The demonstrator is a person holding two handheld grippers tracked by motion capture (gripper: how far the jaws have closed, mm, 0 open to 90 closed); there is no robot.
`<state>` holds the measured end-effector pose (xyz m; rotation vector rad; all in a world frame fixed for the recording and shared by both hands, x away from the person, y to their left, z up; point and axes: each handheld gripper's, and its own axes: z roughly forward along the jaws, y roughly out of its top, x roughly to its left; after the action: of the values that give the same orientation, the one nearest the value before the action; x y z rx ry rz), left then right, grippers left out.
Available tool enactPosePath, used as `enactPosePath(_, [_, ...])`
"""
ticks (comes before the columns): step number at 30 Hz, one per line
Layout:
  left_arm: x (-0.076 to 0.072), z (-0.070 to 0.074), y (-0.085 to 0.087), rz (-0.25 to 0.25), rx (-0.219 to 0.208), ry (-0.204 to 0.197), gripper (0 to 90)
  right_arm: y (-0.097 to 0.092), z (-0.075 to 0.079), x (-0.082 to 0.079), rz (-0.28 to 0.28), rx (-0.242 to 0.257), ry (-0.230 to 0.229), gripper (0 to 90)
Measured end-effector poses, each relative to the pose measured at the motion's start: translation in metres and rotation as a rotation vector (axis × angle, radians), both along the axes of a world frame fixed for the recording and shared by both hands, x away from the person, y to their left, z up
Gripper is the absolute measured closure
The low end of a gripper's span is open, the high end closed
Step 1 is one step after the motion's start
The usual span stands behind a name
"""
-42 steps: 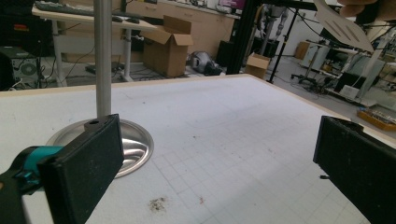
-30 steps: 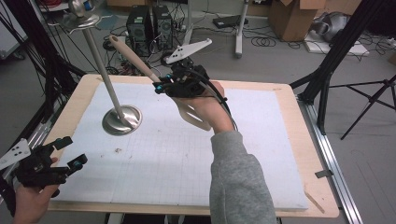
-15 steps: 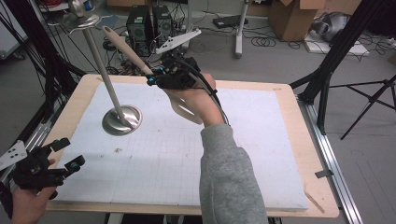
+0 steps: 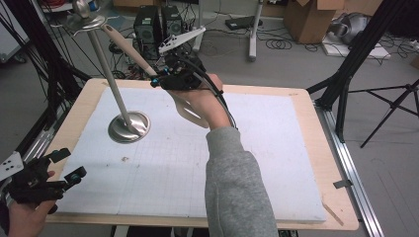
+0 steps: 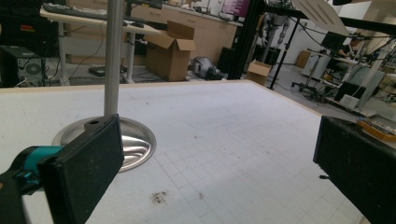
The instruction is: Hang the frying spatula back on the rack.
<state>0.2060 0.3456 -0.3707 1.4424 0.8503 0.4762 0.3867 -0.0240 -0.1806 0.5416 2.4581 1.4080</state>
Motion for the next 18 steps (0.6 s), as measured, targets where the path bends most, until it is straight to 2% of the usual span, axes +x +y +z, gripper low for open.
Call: enactPosePath(18, [0.0000, -0.0008, -0.0001, -0.004, 0.002, 0.005, 2.1, 0.0050, -0.0016, 0.0045, -0.002, -0.005, 0.005, 78.1])
